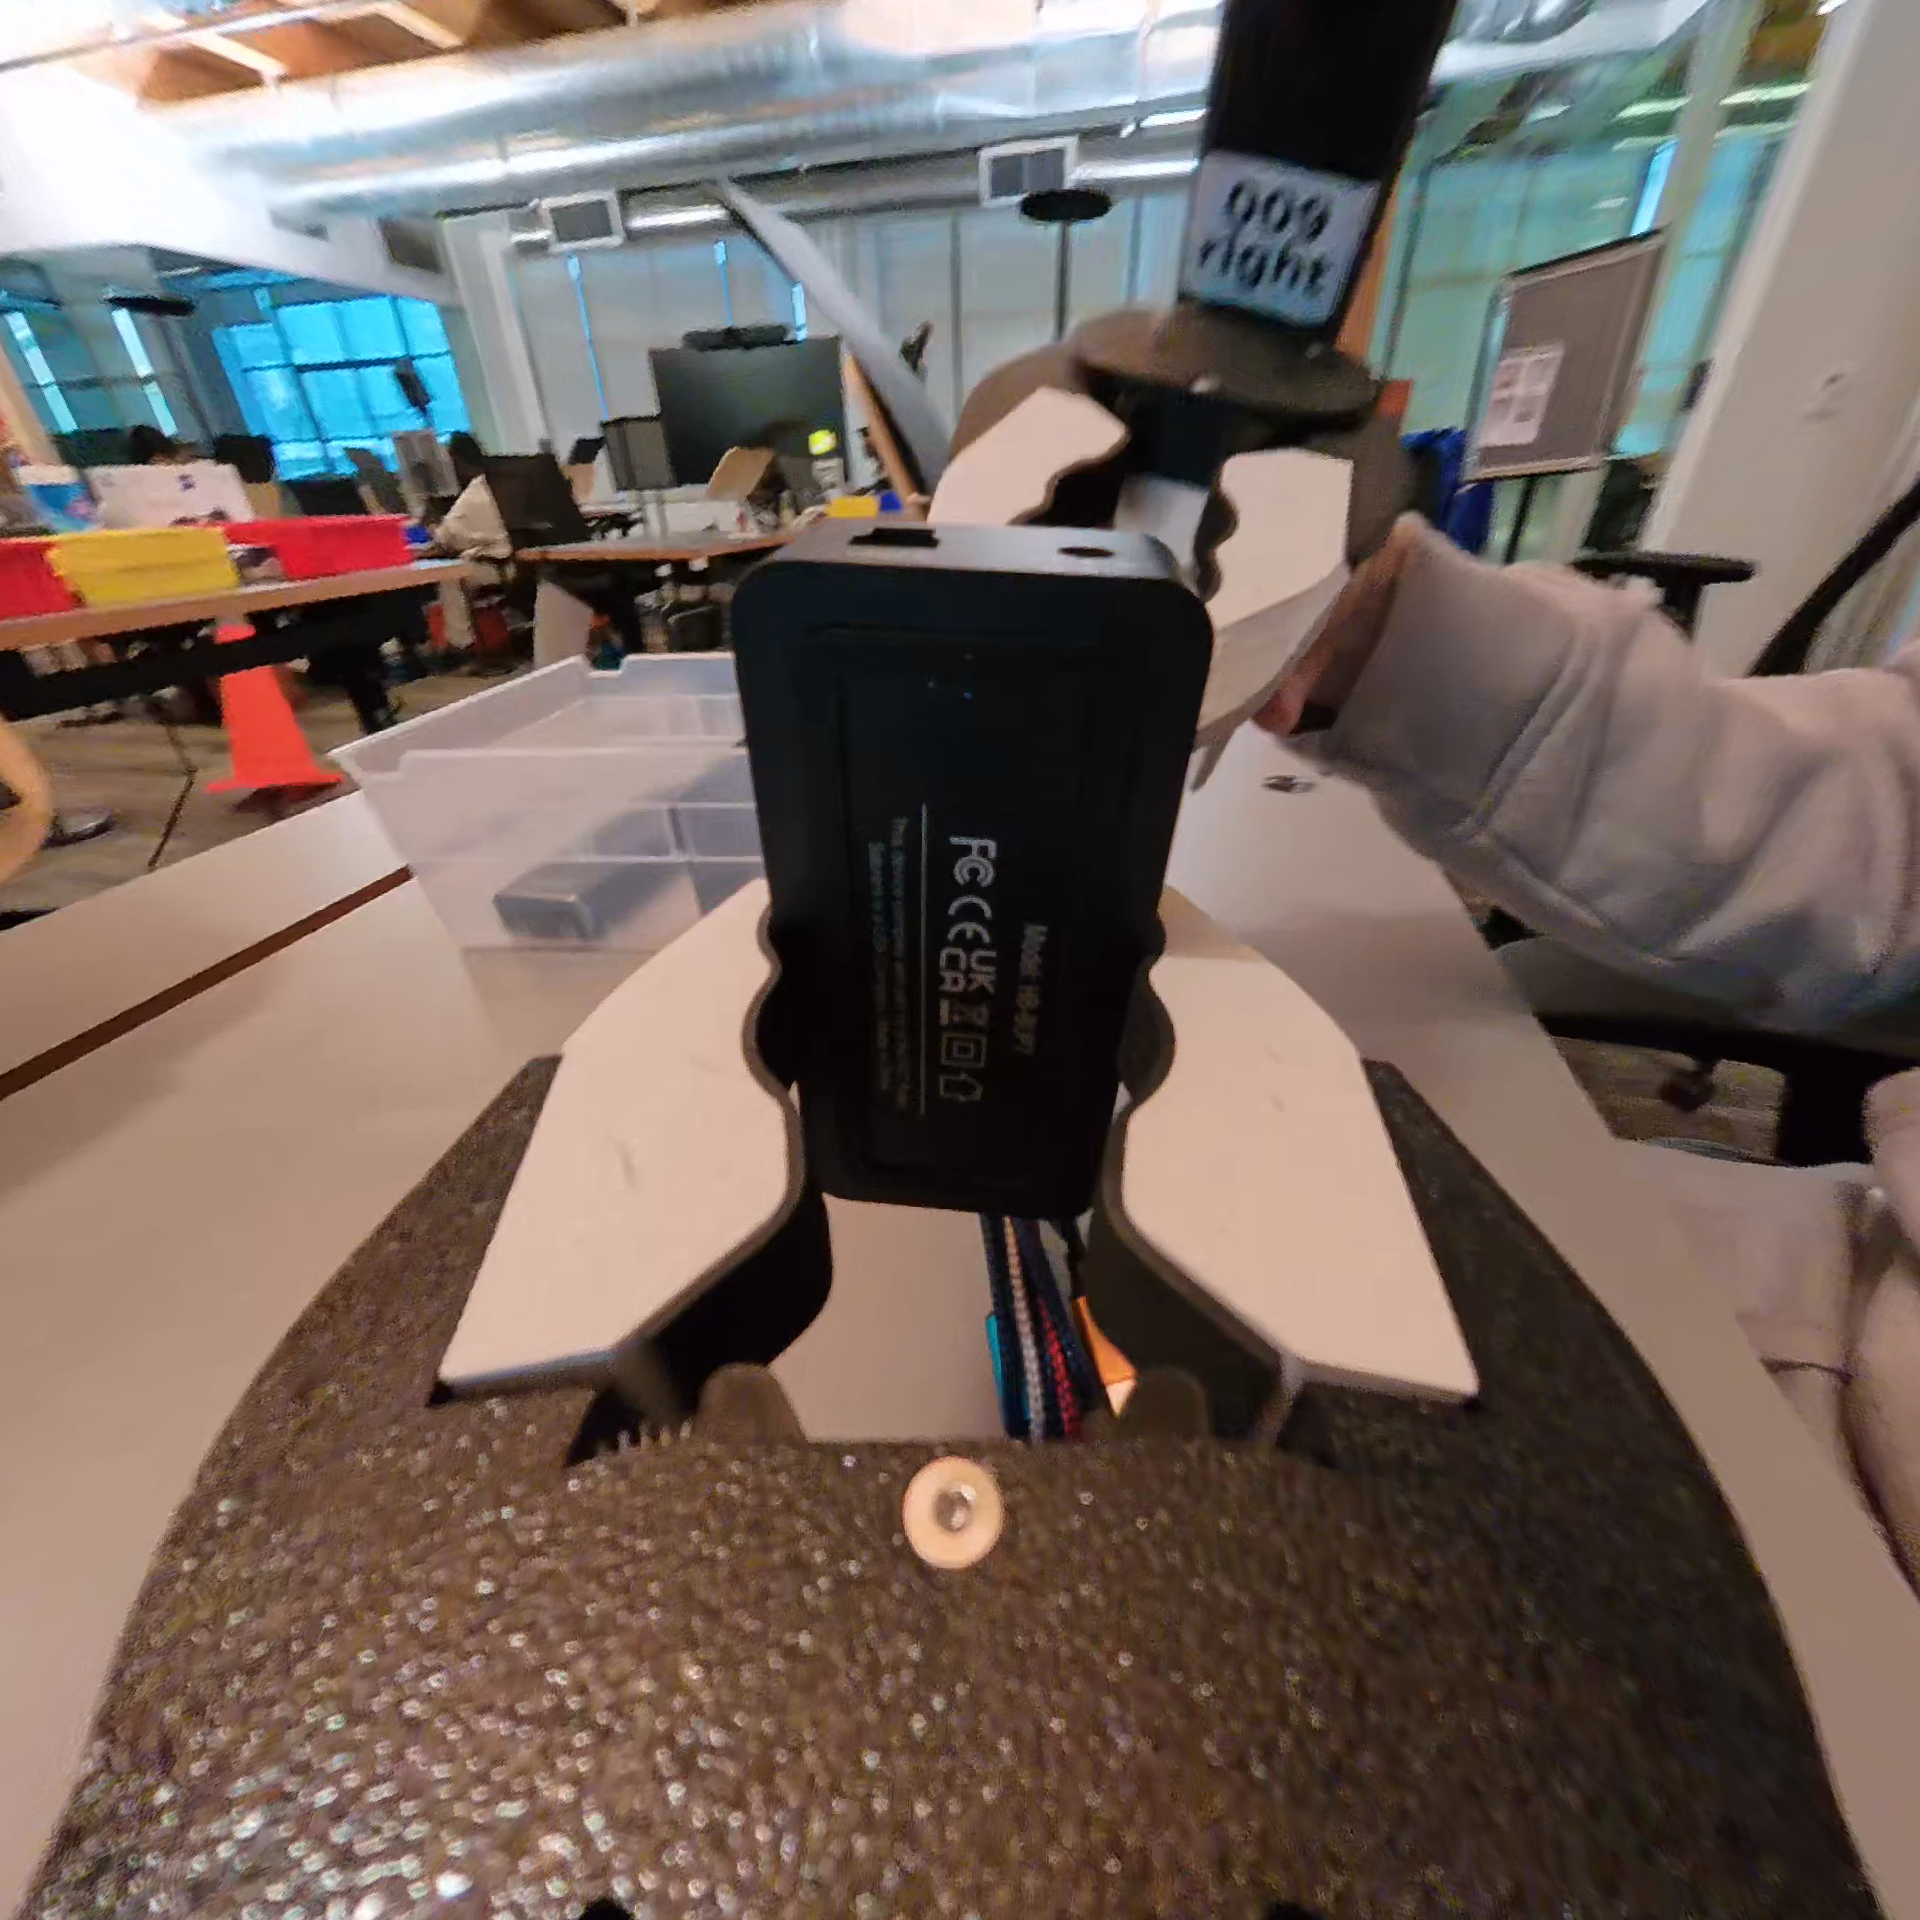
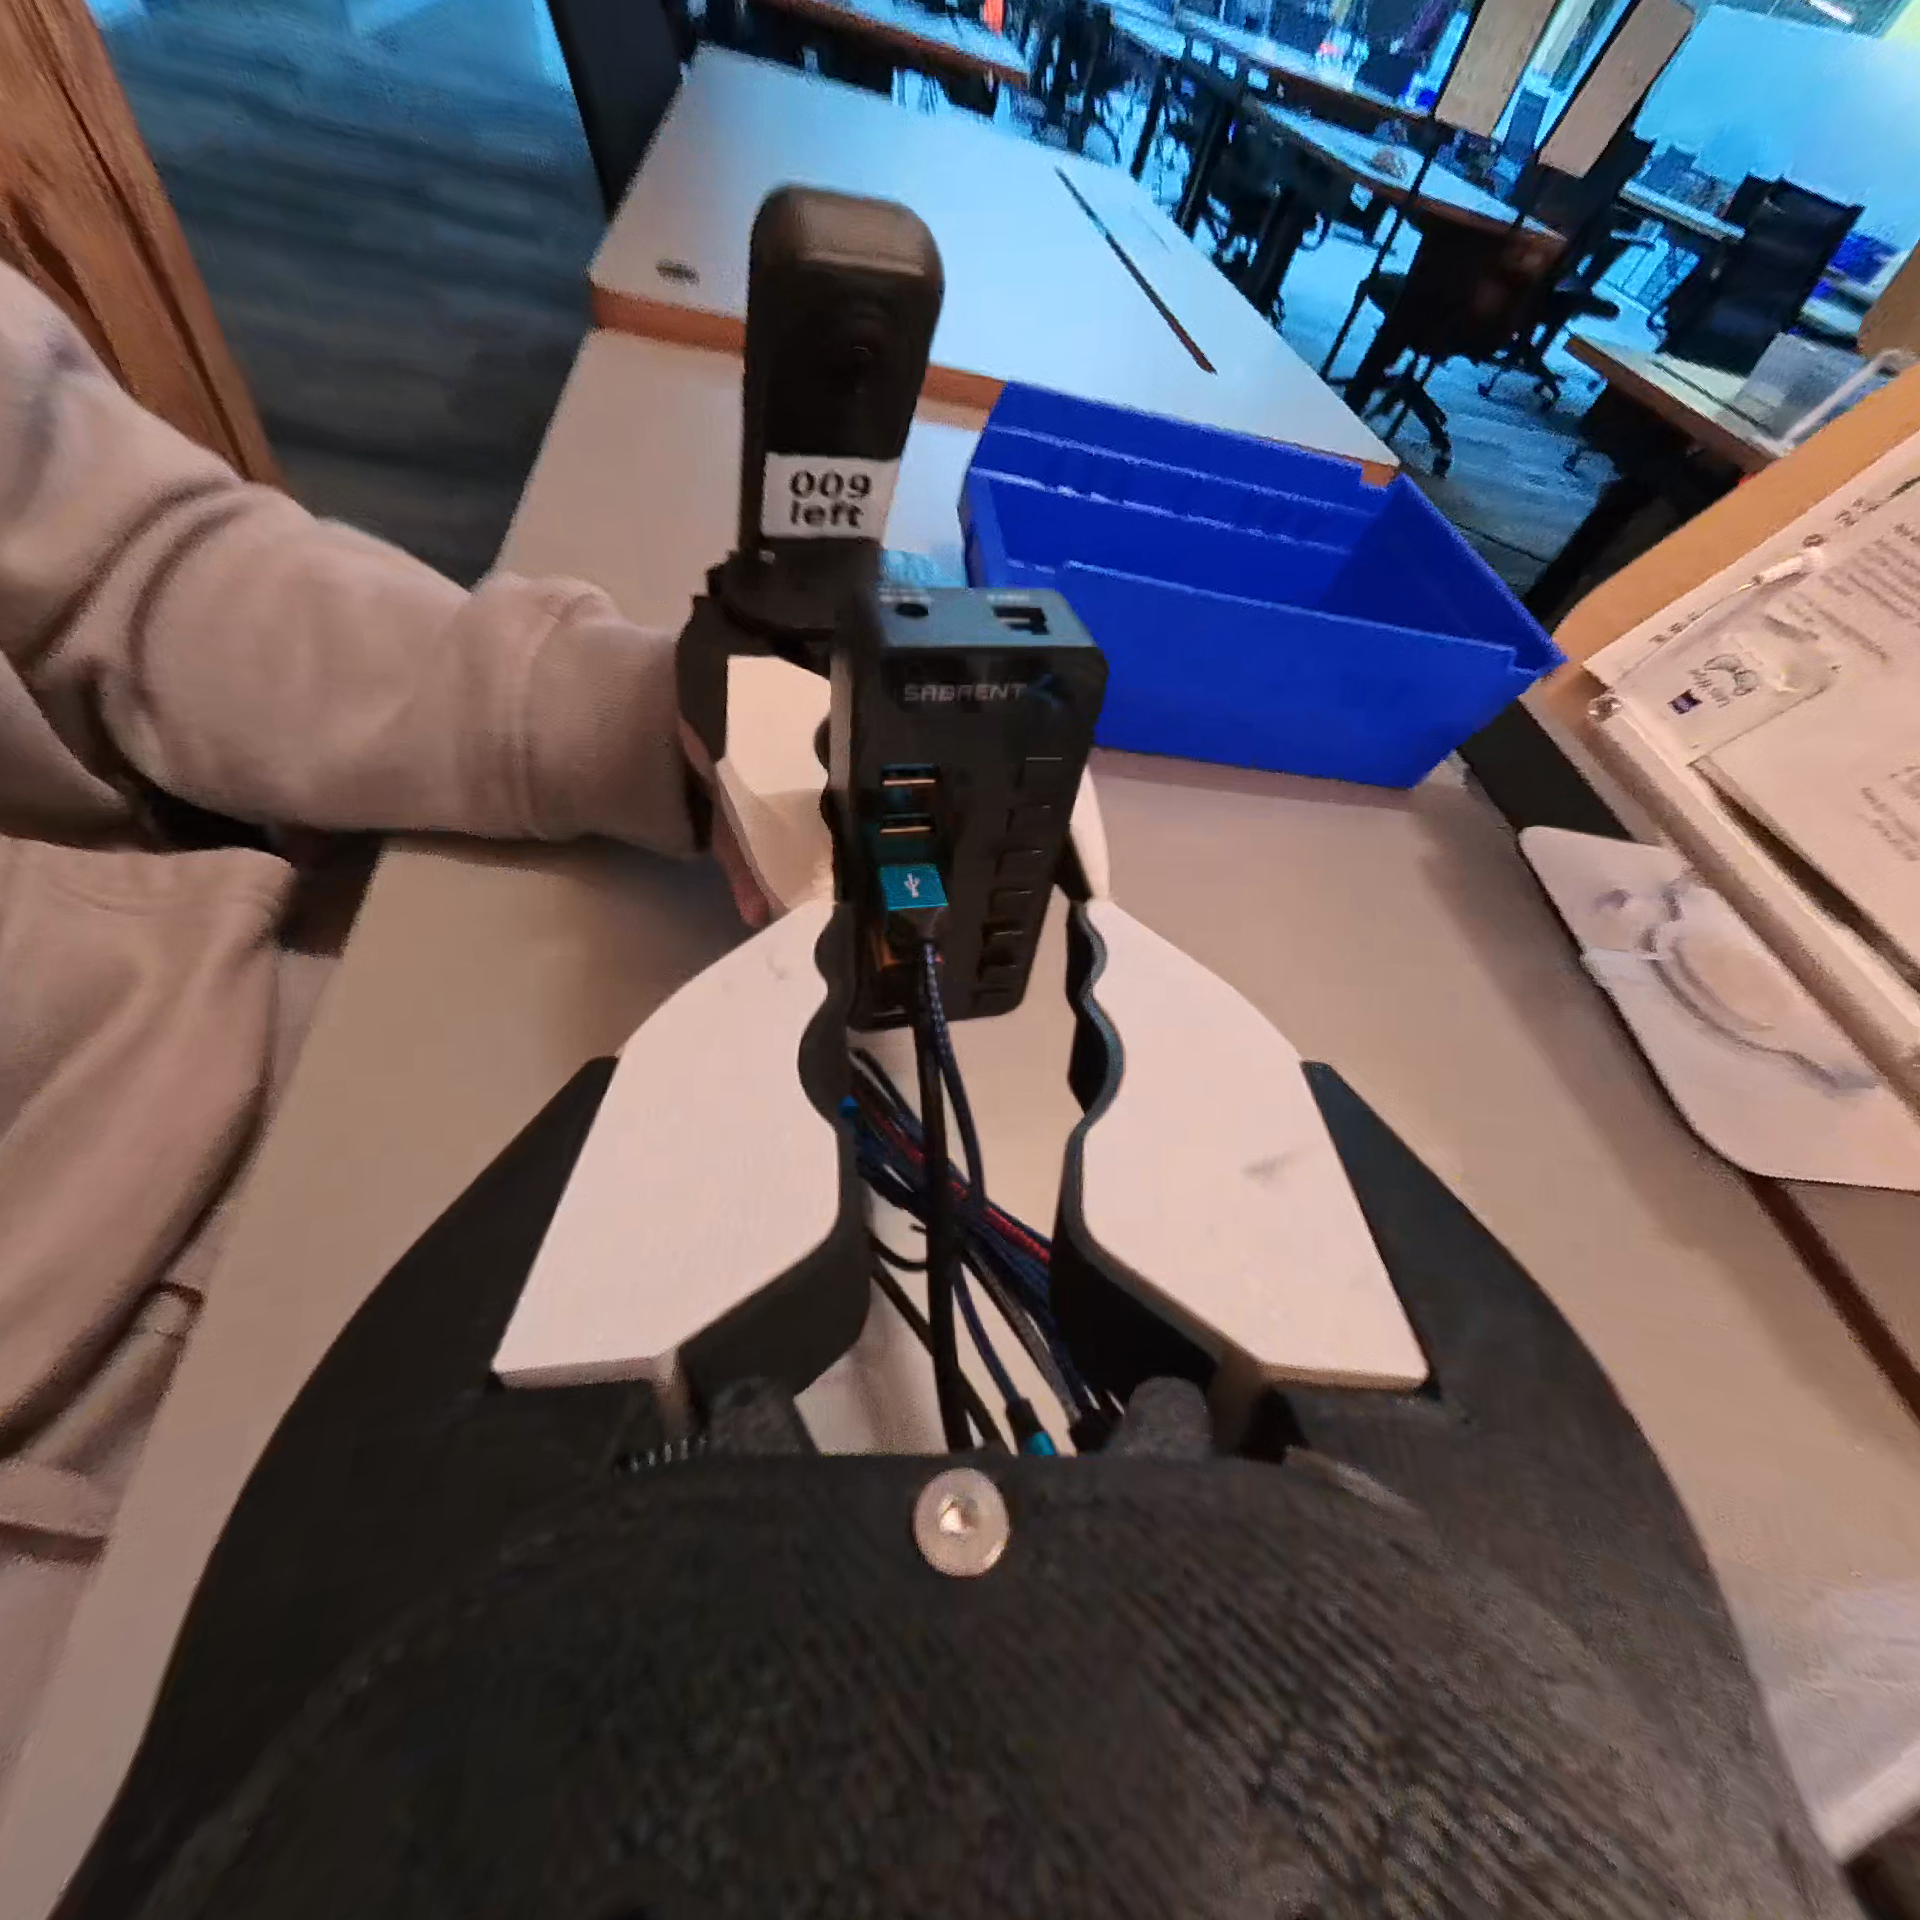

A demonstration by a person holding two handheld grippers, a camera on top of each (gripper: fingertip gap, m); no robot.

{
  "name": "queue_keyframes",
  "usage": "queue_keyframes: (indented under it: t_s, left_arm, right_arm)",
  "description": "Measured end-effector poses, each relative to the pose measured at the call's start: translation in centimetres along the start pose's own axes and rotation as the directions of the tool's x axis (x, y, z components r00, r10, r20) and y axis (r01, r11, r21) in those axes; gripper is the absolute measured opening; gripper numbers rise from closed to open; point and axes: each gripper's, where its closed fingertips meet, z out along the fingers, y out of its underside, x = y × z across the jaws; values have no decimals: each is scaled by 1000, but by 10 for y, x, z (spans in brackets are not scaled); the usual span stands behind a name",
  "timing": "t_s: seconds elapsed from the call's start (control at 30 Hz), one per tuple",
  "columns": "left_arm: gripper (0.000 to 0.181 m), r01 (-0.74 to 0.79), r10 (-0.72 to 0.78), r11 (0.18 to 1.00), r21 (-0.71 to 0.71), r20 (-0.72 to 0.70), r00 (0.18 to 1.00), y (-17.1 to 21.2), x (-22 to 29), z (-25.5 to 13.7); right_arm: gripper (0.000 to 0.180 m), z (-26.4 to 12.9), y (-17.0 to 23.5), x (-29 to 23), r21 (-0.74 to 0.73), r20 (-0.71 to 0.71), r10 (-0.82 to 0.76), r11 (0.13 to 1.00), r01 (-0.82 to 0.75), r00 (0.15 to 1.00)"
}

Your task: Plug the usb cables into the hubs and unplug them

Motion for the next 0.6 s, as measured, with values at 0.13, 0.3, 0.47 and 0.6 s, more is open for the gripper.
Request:
queue_keyframes:
  t_s: [0.13, 0.3, 0.47, 0.6]
  left_arm:
    - [60, -23, 24, 1000, 14, -64, 998, -1, 14, 5]
    - [60, -30, 31, 1000, 8, -100, 994, 1, 22, 10]
    - [60, -24, 26, 1000, 13, -109, 994, 1, 23, 10]
    - [60, -22, 23, 1000, 8, -123, 992, 2, 25, 11]
  right_arm:
    - [23, 3, 3, -16, 43, 30, 63, 997, -64, 998]
    - [14, 11, 19, -24, -14, 14, 24, 1000, -23, 1000]
    - [16, 10, 17, -25, 15, -5, 26, 1000, -26, 1000]
    - [14, 9, 14, -28, 41, 12, 36, 999, -37, 999]
